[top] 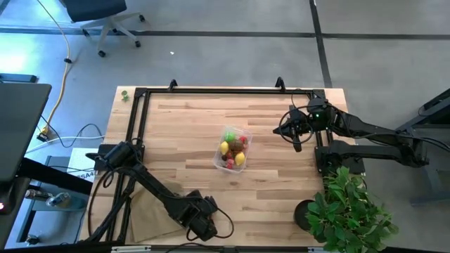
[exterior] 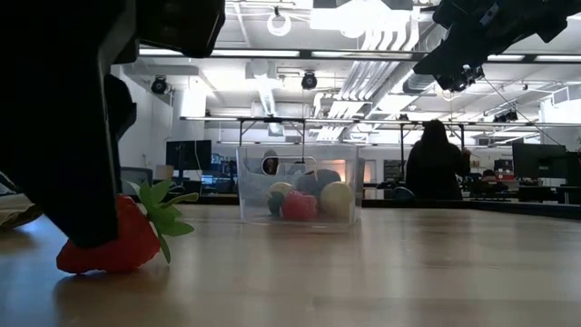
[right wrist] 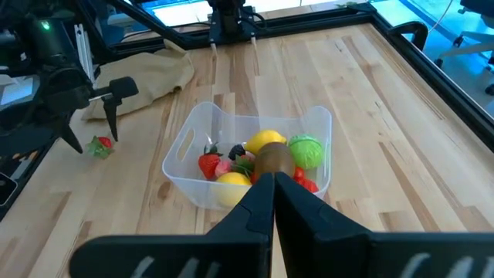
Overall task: Pick and placing Produce into tupperware
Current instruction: Put the strawberry into the transparent bin, then return to Home Position
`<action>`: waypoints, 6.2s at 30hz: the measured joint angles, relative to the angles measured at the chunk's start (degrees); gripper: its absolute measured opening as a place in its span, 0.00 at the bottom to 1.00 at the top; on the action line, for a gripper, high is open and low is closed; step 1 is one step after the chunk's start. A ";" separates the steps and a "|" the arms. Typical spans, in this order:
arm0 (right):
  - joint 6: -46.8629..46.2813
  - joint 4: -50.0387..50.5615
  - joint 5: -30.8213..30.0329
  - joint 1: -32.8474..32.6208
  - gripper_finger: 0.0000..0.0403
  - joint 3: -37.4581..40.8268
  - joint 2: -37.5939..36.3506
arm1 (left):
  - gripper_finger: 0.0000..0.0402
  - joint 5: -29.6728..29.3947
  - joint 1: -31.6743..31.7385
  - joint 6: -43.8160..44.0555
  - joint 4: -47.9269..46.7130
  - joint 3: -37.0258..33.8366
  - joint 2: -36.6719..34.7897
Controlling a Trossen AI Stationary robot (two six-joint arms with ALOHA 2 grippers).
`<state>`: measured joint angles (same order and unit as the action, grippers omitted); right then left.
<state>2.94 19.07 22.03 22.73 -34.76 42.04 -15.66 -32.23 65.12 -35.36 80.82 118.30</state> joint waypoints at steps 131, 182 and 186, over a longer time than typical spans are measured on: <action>0.00 1.68 -0.01 0.01 0.01 0.00 -0.01 | 0.34 15.89 39.73 -78.81 1.01 -0.33 -8.02; 0.00 1.70 -0.01 0.01 0.01 0.00 0.00 | 0.62 22.50 42.55 -78.06 -3.68 -0.22 -21.36; 0.02 1.68 0.01 0.00 0.01 0.00 0.00 | 0.62 18.41 44.14 -78.32 -5.01 -0.20 -23.70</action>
<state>2.96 20.75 22.04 22.73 -34.76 42.04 2.75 11.91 -13.20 -40.36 80.62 94.60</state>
